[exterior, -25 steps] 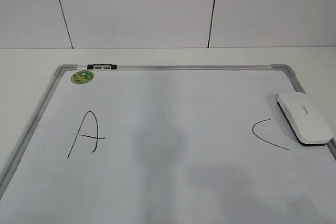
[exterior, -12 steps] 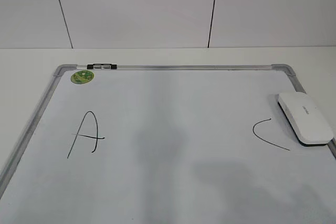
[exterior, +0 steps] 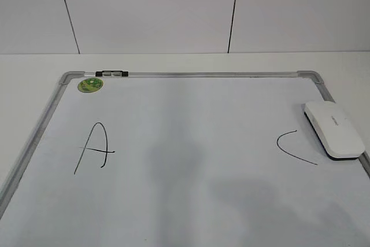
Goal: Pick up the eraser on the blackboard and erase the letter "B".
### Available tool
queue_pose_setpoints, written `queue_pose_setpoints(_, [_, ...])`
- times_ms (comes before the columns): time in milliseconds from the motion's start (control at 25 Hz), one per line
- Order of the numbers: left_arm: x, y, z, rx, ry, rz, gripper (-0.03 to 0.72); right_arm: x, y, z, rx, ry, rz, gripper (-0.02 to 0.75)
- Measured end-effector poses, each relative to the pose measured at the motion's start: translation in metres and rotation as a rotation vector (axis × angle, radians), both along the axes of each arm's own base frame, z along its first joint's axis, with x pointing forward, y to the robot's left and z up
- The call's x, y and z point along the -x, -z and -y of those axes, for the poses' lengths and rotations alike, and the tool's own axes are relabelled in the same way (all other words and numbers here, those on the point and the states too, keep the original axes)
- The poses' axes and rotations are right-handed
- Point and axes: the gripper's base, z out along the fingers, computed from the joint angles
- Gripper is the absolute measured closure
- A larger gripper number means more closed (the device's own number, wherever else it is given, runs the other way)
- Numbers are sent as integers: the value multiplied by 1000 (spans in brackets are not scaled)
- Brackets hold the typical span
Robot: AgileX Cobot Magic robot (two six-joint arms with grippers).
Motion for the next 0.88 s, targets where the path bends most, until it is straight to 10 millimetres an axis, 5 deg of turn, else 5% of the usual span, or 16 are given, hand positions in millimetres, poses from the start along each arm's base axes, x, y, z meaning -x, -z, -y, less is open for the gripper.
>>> queue_pose_setpoints(880, [0,0,-2,-20,-14,2,452,0,0,0,0,0,2,154])
